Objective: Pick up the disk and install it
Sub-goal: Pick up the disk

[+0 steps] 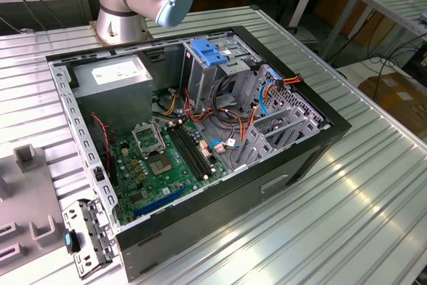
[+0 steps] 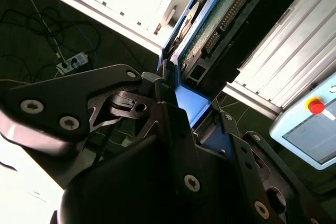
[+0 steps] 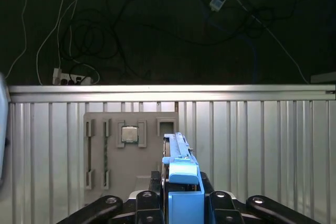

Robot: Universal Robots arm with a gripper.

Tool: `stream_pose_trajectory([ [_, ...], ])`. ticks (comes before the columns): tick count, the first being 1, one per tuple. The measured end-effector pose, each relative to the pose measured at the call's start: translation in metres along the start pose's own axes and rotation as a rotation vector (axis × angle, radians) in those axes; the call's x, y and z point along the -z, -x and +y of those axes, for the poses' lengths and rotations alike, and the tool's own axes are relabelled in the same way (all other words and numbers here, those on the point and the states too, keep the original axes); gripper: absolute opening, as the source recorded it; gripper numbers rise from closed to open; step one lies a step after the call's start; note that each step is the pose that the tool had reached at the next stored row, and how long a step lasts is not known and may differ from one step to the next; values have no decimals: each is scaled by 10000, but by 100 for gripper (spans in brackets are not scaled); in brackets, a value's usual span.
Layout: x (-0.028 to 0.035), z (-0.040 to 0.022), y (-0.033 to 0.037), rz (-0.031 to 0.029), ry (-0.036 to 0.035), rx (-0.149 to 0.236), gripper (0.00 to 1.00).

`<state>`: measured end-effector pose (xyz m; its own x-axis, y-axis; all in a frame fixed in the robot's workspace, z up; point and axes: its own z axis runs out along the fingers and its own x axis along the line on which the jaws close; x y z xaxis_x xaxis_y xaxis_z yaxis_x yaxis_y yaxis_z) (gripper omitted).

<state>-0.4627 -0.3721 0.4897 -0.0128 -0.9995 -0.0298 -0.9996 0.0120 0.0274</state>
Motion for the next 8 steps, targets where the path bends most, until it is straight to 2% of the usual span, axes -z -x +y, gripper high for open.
stream_pose_trajectory([
  [3, 35, 1, 1, 1, 5, -1, 37],
  [8, 36, 1, 1, 0, 4, -1, 37],
])
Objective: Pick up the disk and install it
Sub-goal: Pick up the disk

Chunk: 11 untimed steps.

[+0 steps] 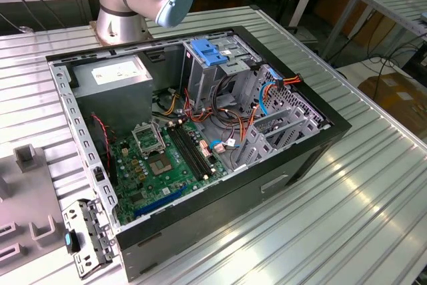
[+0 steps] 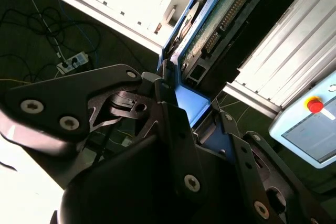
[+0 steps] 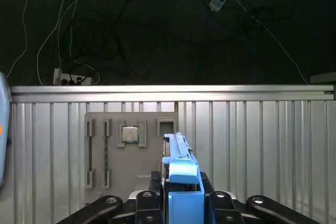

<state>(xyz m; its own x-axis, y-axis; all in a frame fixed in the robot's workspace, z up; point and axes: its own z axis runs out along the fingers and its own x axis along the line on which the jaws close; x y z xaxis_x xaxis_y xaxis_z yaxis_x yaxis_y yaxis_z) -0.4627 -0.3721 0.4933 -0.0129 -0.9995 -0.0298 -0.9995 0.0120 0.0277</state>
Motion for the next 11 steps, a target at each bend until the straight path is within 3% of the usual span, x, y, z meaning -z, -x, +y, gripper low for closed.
stream_pose_trajectory([
  [11, 3, -86, 1, 0, 0, 0, 37],
])
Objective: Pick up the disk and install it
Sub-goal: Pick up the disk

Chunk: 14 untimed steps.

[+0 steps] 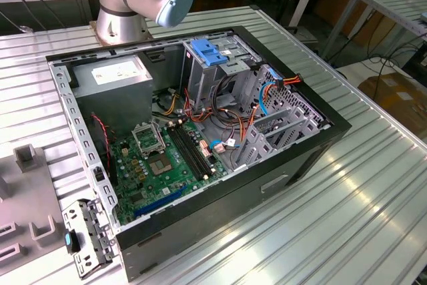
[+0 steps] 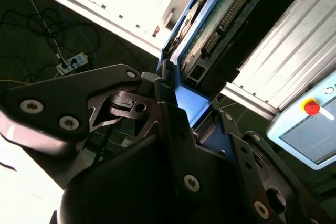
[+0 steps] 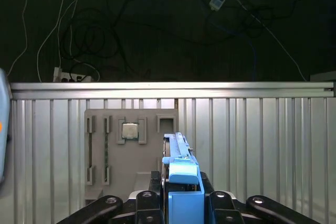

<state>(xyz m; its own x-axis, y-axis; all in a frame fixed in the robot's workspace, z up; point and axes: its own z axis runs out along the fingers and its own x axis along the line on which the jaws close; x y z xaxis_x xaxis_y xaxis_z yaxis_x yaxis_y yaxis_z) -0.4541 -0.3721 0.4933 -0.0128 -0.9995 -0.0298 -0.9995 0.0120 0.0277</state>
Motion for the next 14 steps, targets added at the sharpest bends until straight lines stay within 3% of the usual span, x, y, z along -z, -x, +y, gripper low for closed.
stream_pose_trajectory([
  [14, 3, -115, 2, 0, 0, 0, 37],
])
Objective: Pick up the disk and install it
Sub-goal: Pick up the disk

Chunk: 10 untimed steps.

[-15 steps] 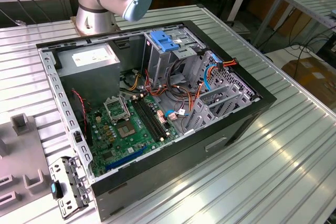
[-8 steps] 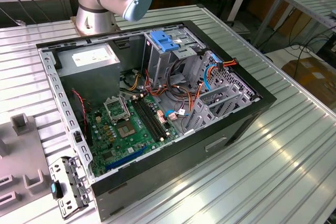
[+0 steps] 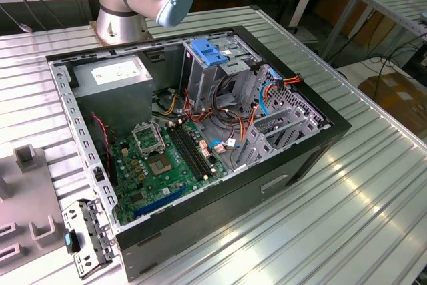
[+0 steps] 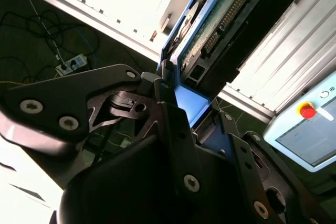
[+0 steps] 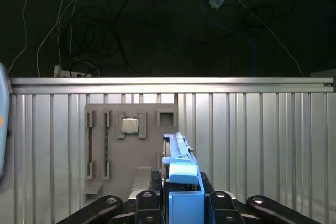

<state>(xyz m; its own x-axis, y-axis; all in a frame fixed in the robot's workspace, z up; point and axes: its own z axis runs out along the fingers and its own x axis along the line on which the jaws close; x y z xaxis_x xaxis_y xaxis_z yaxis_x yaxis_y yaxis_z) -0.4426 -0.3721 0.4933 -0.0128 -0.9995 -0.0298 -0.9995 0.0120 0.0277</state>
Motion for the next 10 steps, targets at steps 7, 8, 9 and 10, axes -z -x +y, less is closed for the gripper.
stream_pose_trajectory([
  [7, 2, -67, 1, 0, 1, 1, 37],
  [8, 2, -76, 1, 0, 0, 0, 37],
  [9, 2, -85, 1, 0, 0, 0, 37],
  [10, 3, -98, 1, 0, 0, 1, 37],
])
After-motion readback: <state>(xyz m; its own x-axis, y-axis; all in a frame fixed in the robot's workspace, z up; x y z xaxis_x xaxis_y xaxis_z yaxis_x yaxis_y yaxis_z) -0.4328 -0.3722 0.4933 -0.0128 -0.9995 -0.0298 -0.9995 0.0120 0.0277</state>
